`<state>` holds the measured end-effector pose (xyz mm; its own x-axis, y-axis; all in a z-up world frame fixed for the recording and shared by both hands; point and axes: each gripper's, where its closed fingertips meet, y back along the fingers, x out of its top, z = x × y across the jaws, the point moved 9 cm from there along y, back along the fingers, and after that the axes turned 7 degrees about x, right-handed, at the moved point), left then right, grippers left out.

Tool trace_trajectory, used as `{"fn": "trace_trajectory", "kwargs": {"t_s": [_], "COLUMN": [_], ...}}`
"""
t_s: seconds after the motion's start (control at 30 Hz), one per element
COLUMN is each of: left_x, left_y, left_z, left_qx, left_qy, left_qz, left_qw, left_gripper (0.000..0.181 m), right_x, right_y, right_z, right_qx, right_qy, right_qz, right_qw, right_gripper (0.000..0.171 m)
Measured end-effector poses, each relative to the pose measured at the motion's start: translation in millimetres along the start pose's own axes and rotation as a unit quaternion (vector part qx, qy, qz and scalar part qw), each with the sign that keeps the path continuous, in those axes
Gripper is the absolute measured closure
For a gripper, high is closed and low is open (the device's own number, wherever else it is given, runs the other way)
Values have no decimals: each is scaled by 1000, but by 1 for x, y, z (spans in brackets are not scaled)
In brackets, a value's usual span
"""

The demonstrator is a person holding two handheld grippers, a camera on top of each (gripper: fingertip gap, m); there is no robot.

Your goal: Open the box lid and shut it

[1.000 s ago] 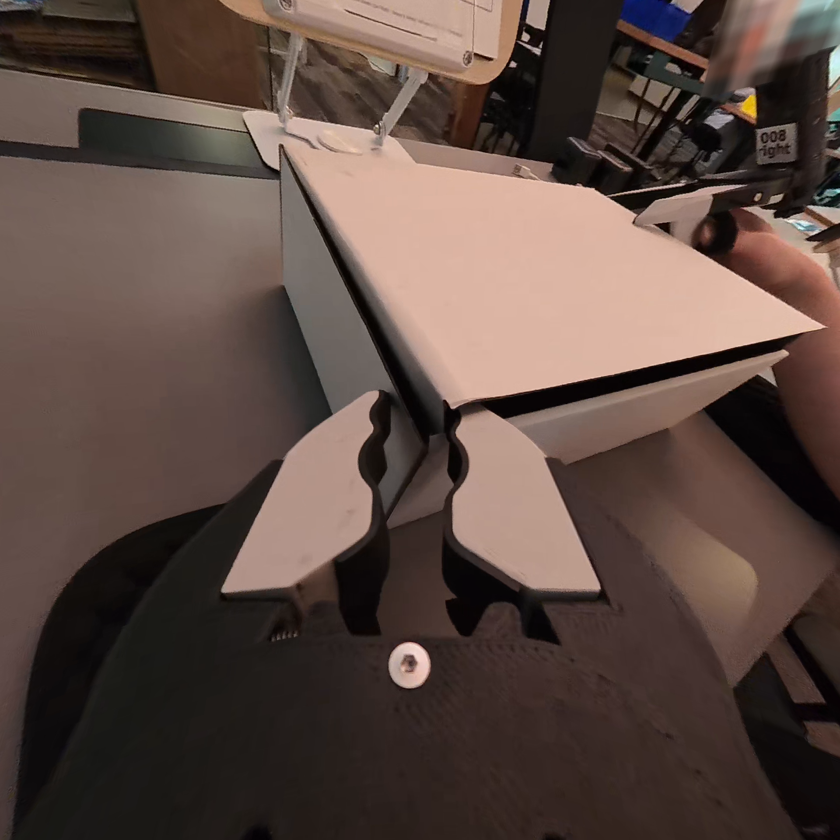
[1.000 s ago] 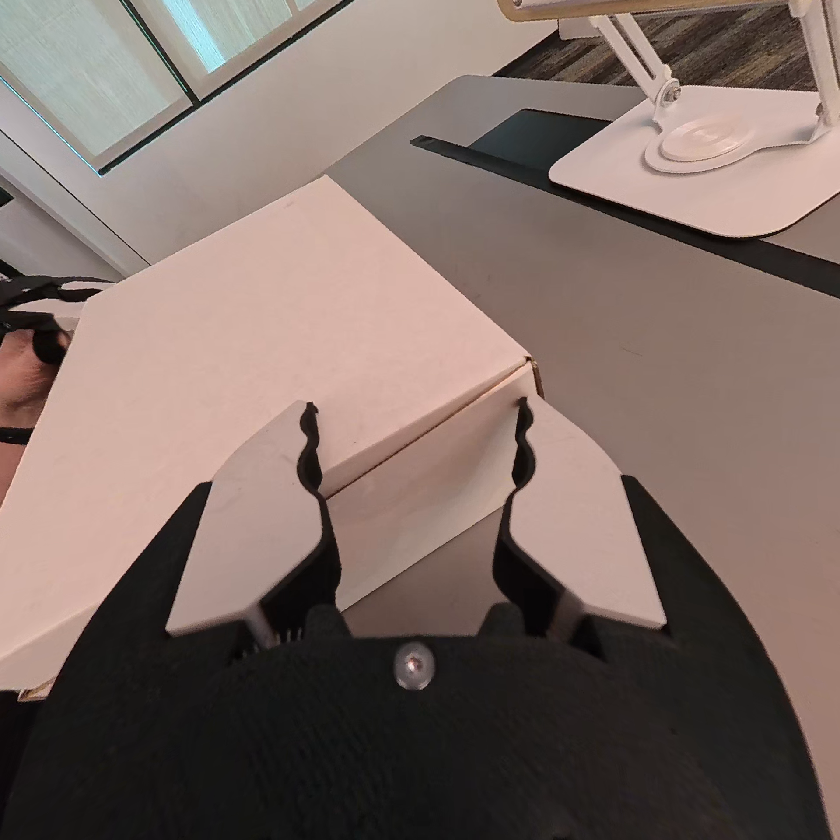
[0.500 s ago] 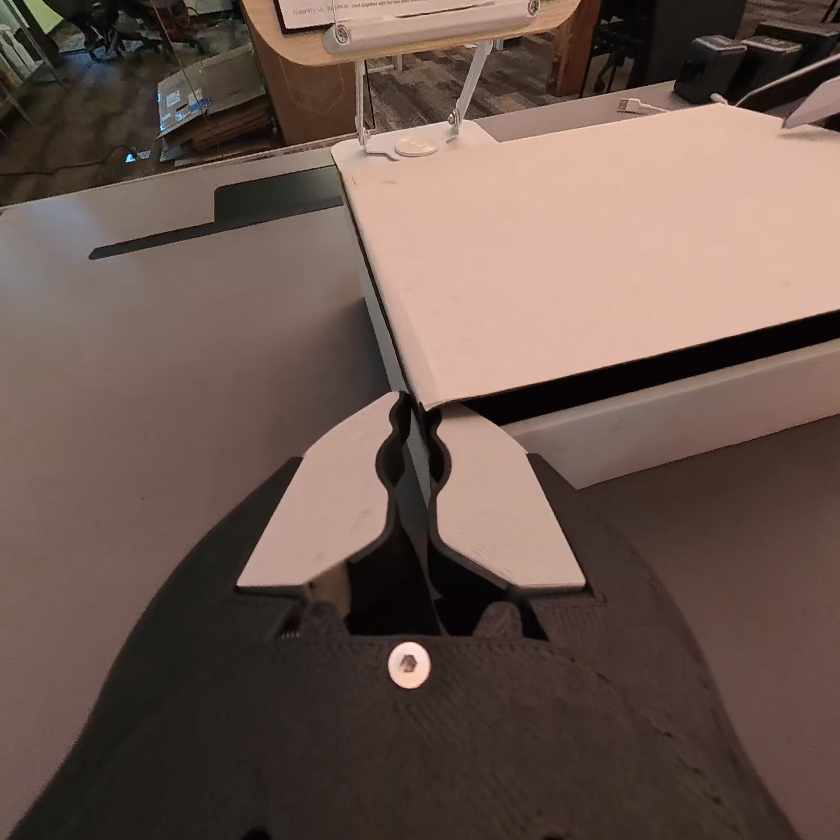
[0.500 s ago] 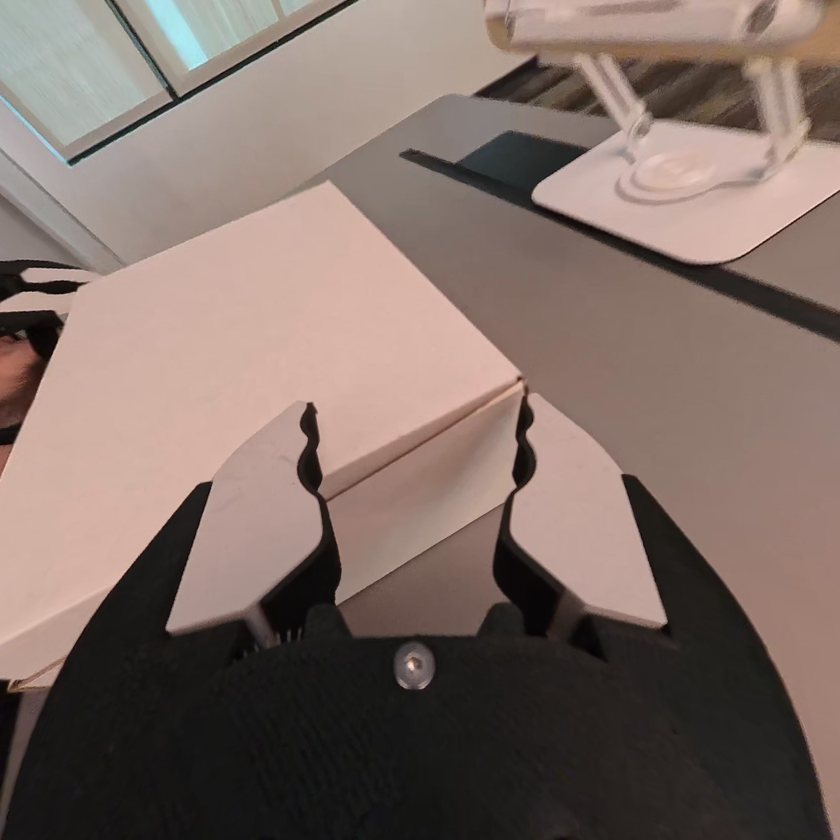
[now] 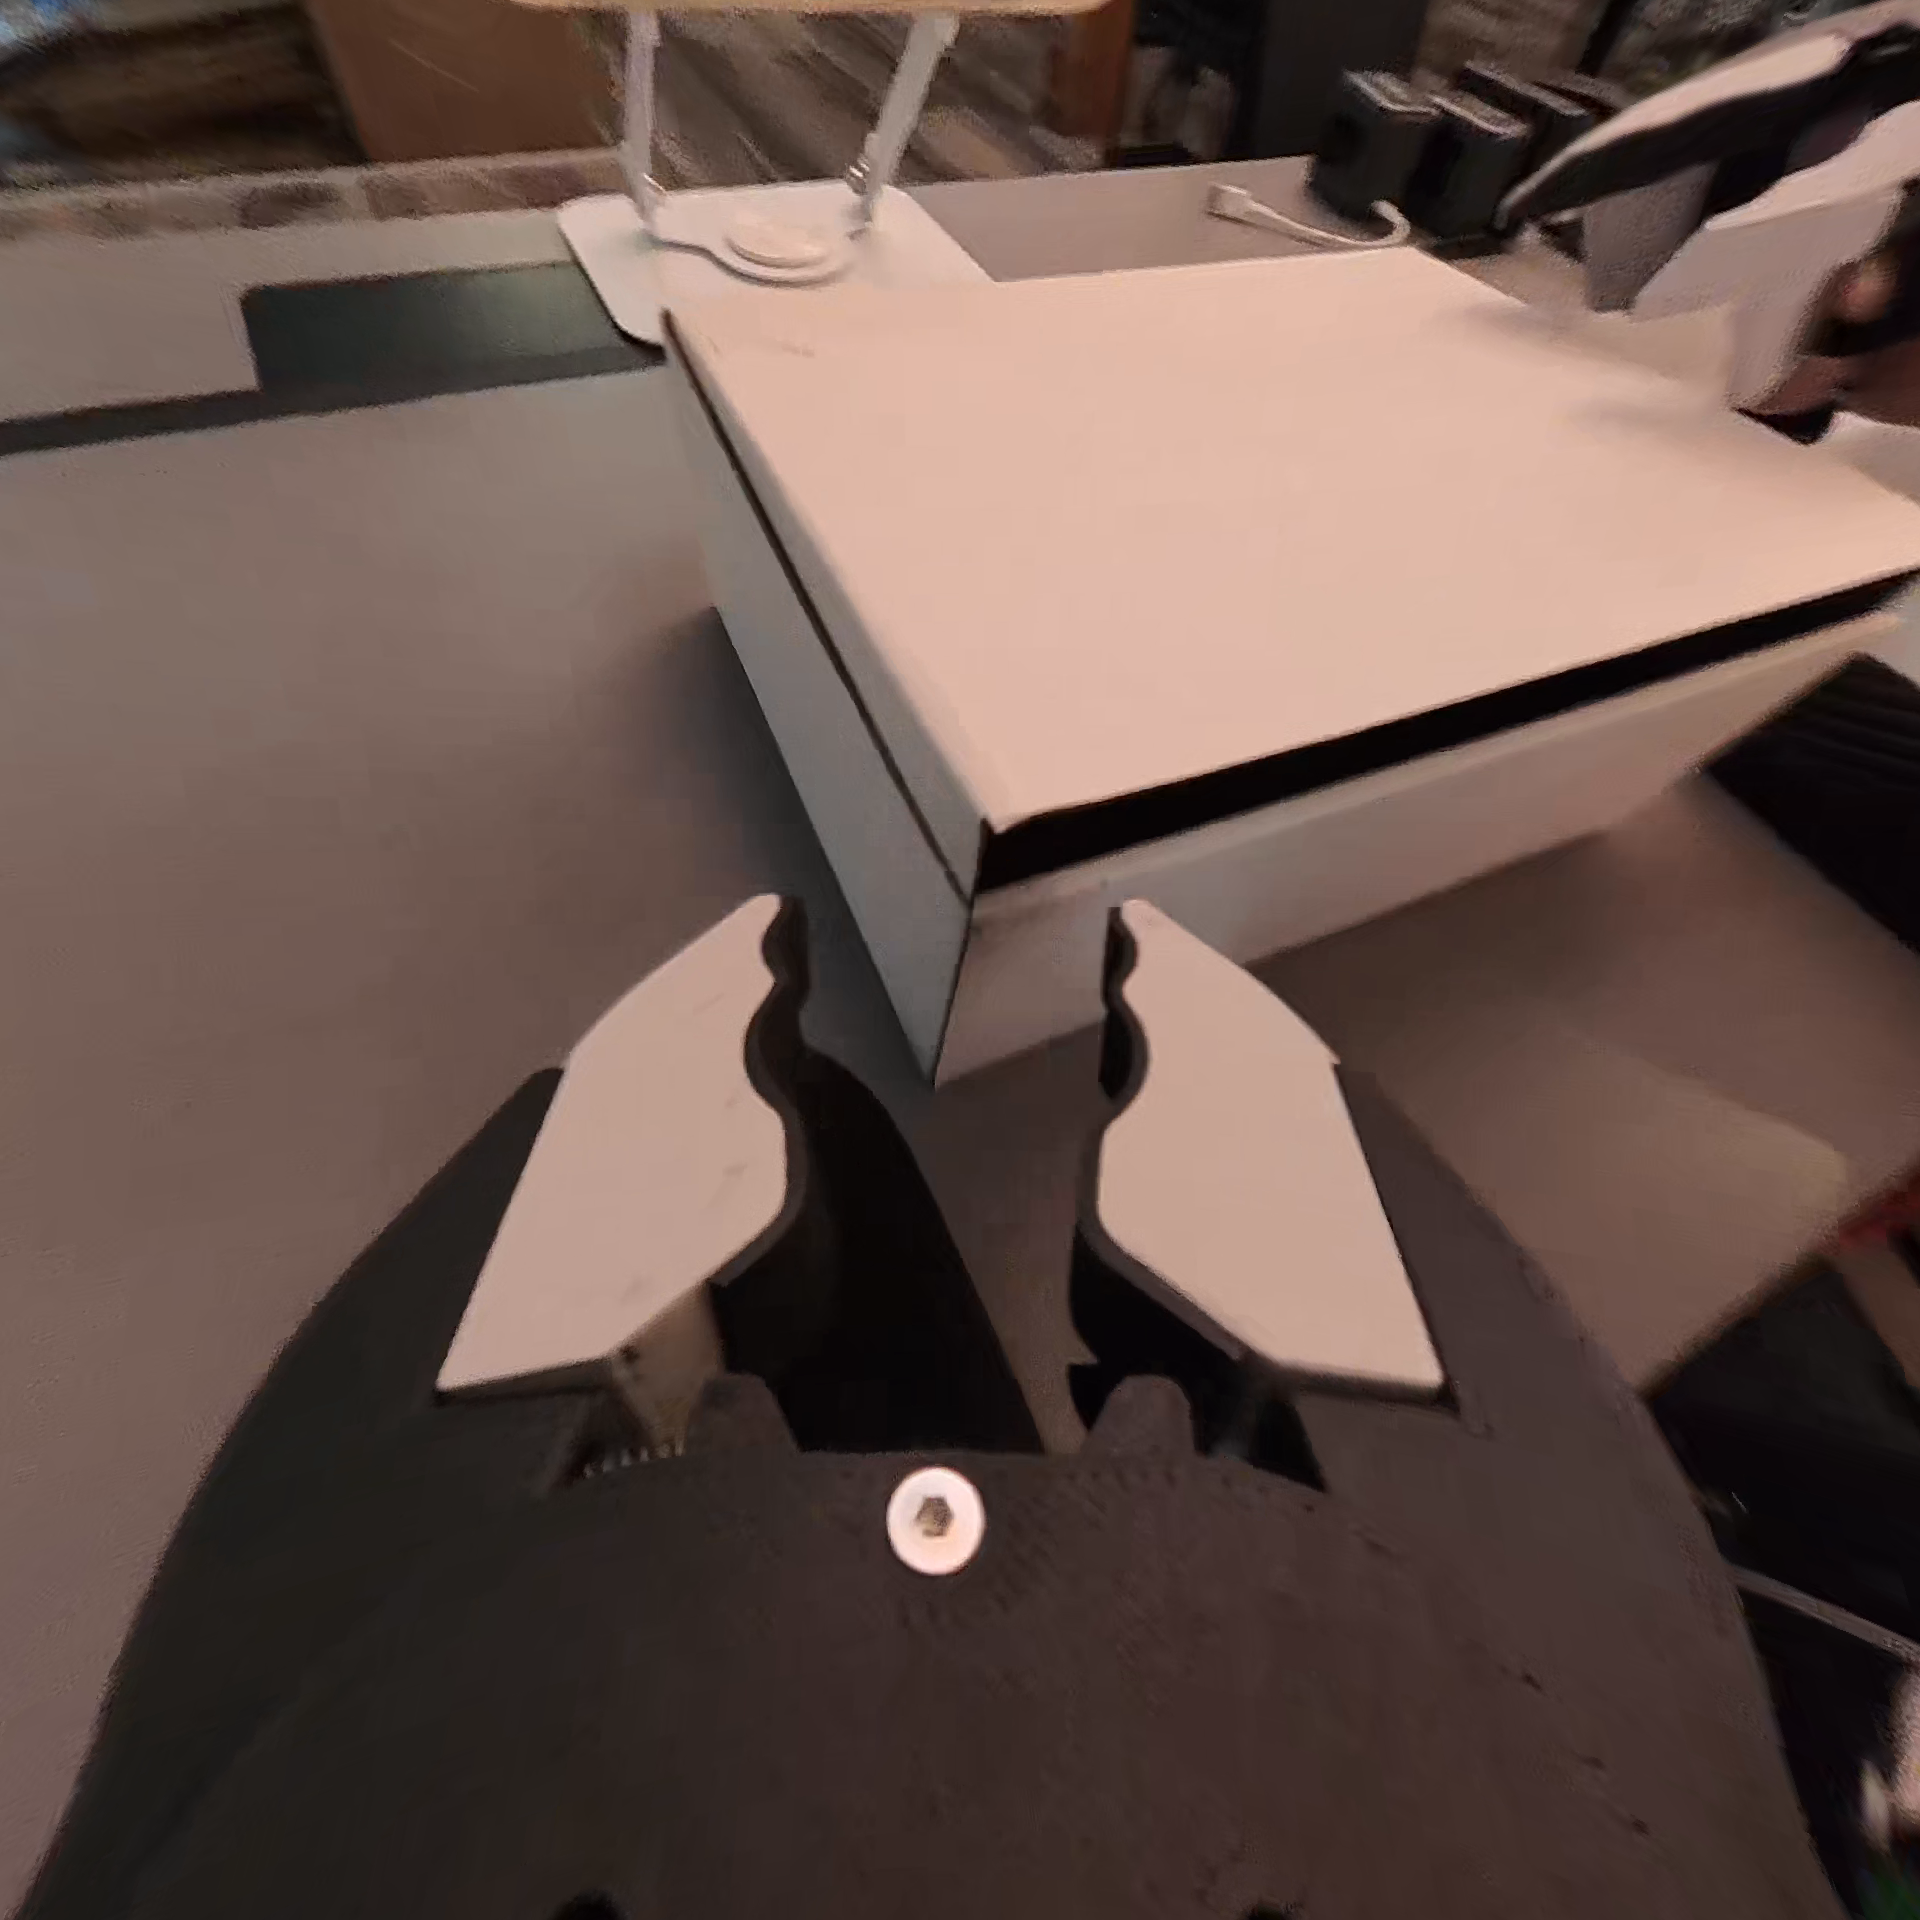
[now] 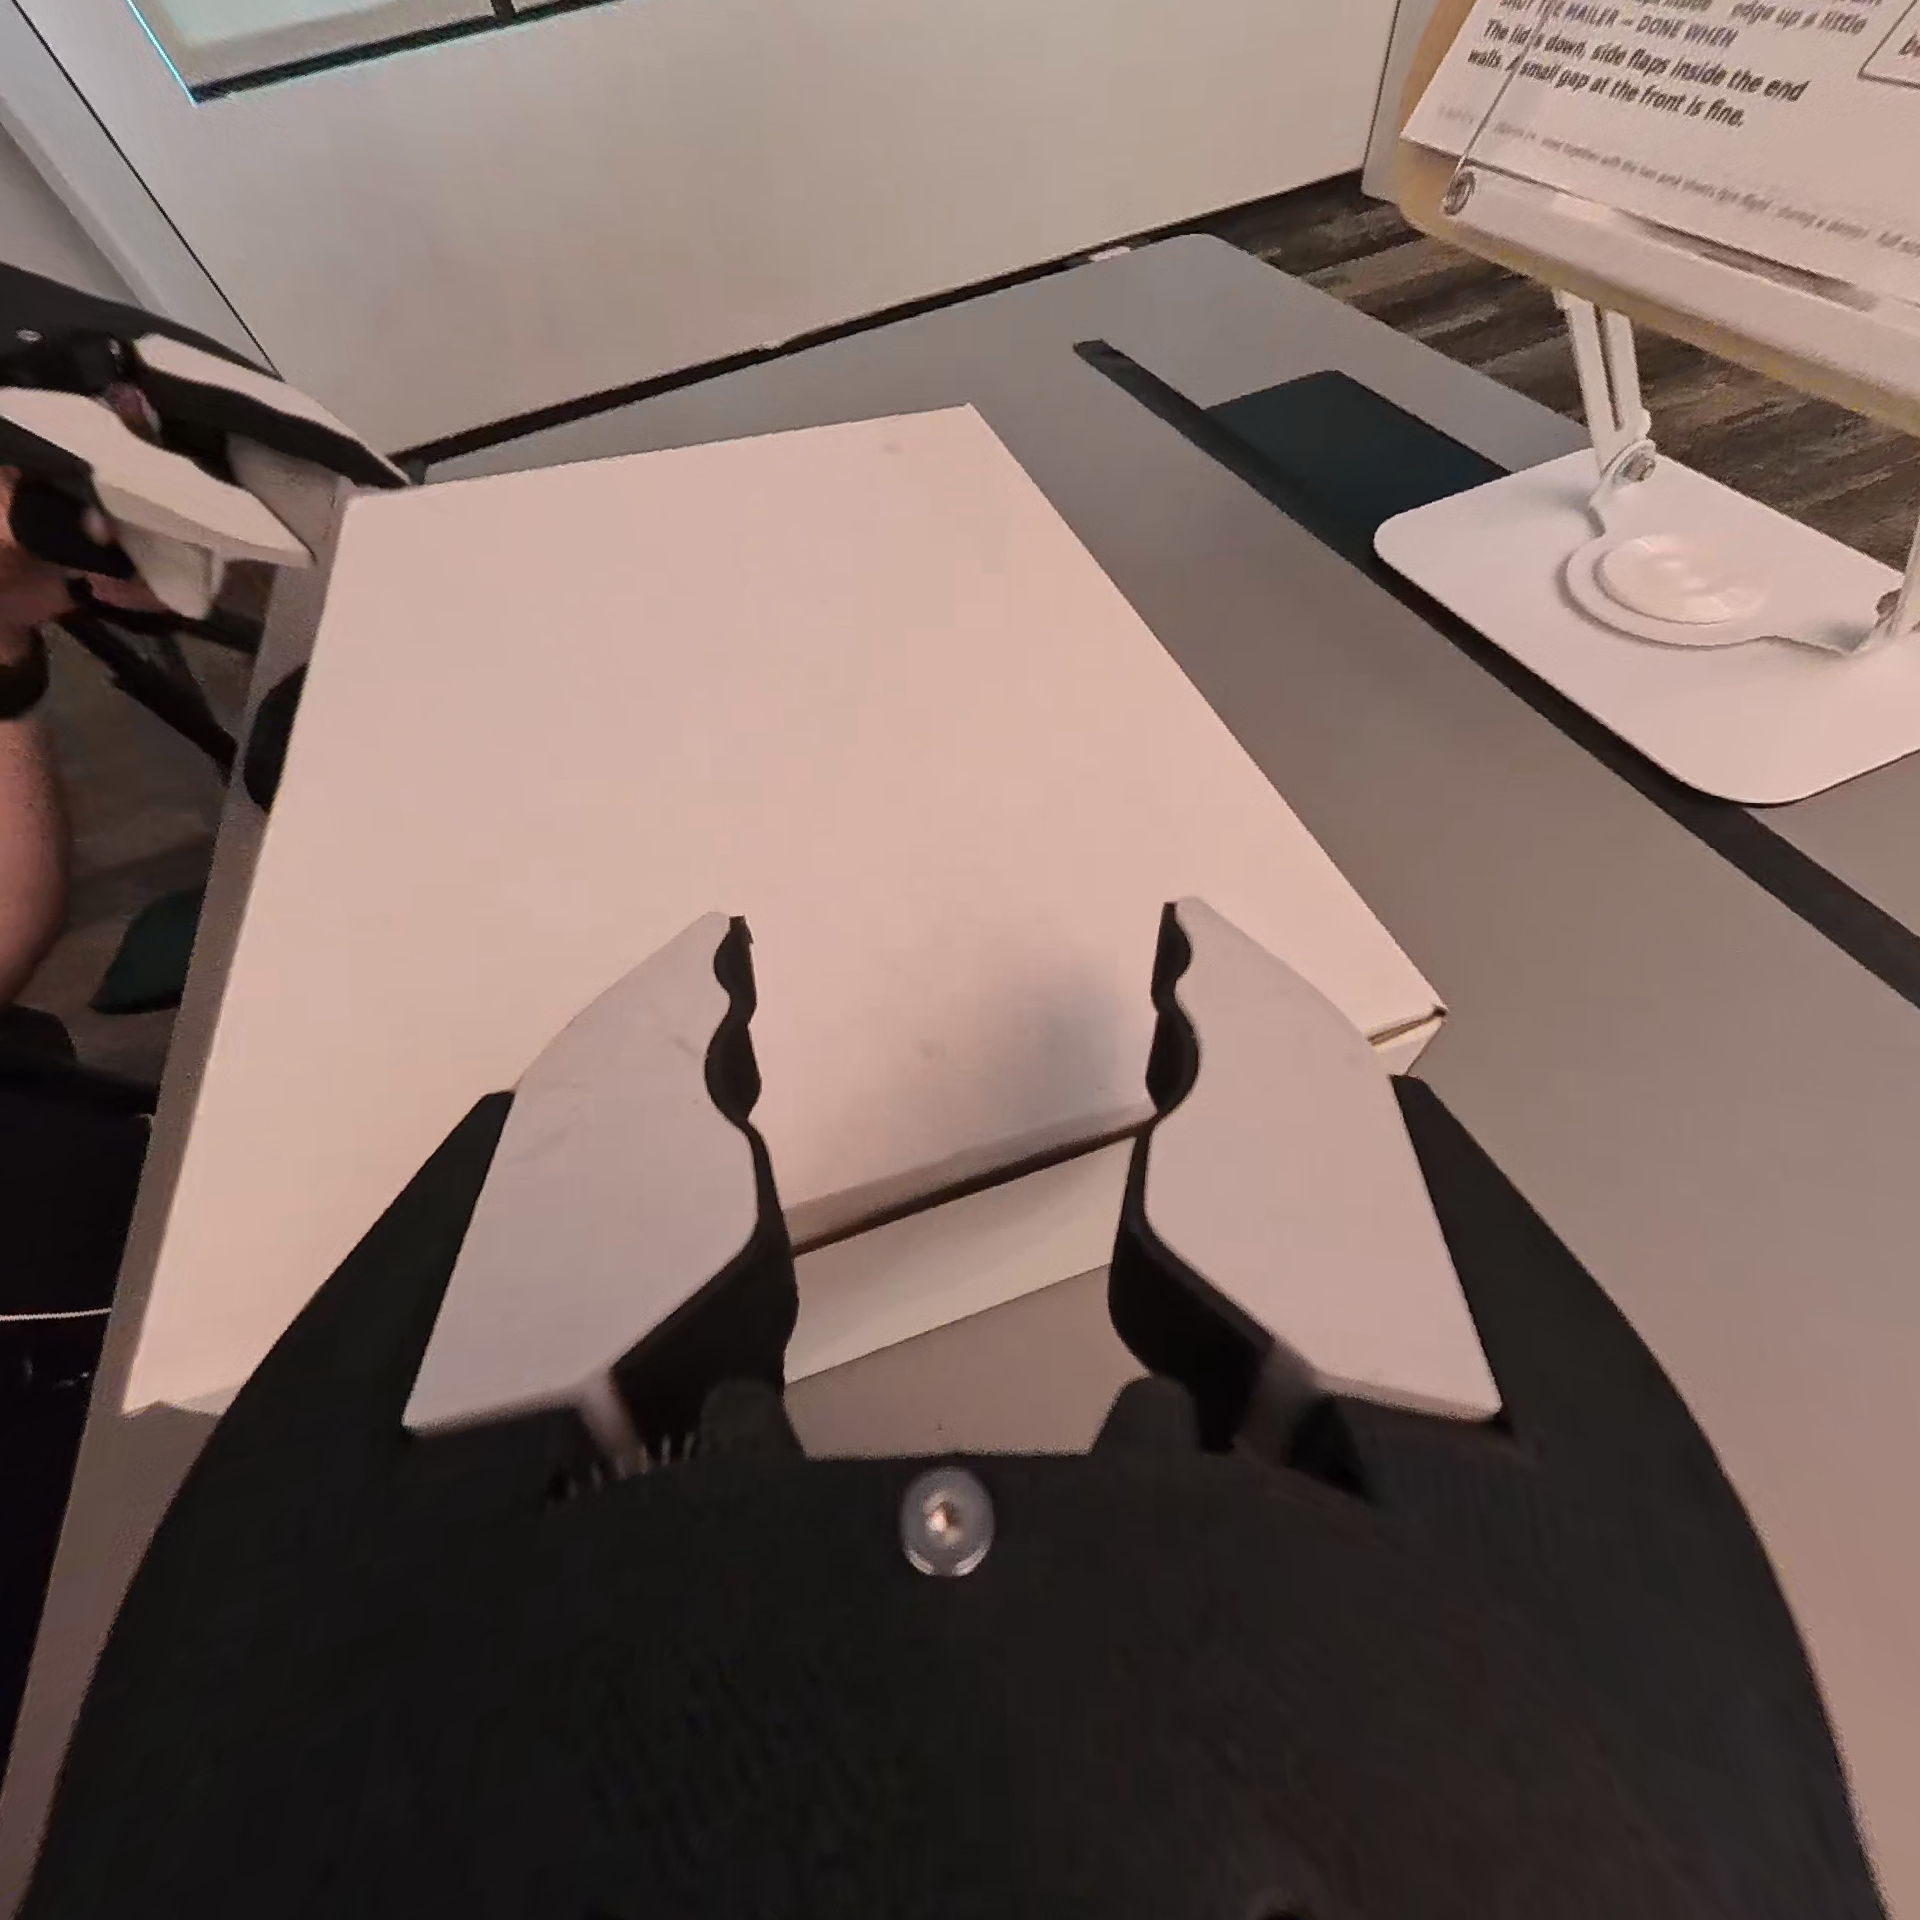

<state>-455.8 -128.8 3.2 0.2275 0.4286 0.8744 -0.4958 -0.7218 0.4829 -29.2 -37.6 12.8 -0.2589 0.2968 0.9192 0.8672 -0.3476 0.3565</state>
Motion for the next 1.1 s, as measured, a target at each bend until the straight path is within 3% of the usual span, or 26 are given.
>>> {"fn": "trace_trajectory", "kwargs": {"t_s": [0.03, 0.13, 0.23, 0.33, 0.5, 0.83, 1.1], "left_x": [3, 22, 38, 43, 35, 21, 21], "left_y": [10, 20, -7, -41, -69, -83, -85], "left_z": [-9, -36, -48, -48, -48, -47, -45], "left_qx": [-9, -64, -157, -229, -277, -364, -361], "left_qy": [9, 78, 149, 181, 190, 177, 150], "left_qz": [5, 49, 61, 26, -37, -172, -278], "left_qw": [1000, 994, 974, 956, 941, 898, 877], "left_gripper": [125, 119, 116, 113, 102, 103, 108], "right_x": [1, -2, -15, -27, -51, -60, -63], "right_y": [3, 18, 34, 45, 47, 17, 11], "right_z": [0, -2, -14, -39, -65, -76, -71], "right_qx": [-2, -33, -88, -90, -51, -26, 19], "right_qy": [-3, -41, -99, -150, -270, -348, -395], "right_qz": [8, 46, 95, 154, 195, 22, -19], "right_qw": [1000, 998, 987, 972, 941, 937, 918], "right_gripper": [97, 96, 93, 85, 81, 83, 88]}}
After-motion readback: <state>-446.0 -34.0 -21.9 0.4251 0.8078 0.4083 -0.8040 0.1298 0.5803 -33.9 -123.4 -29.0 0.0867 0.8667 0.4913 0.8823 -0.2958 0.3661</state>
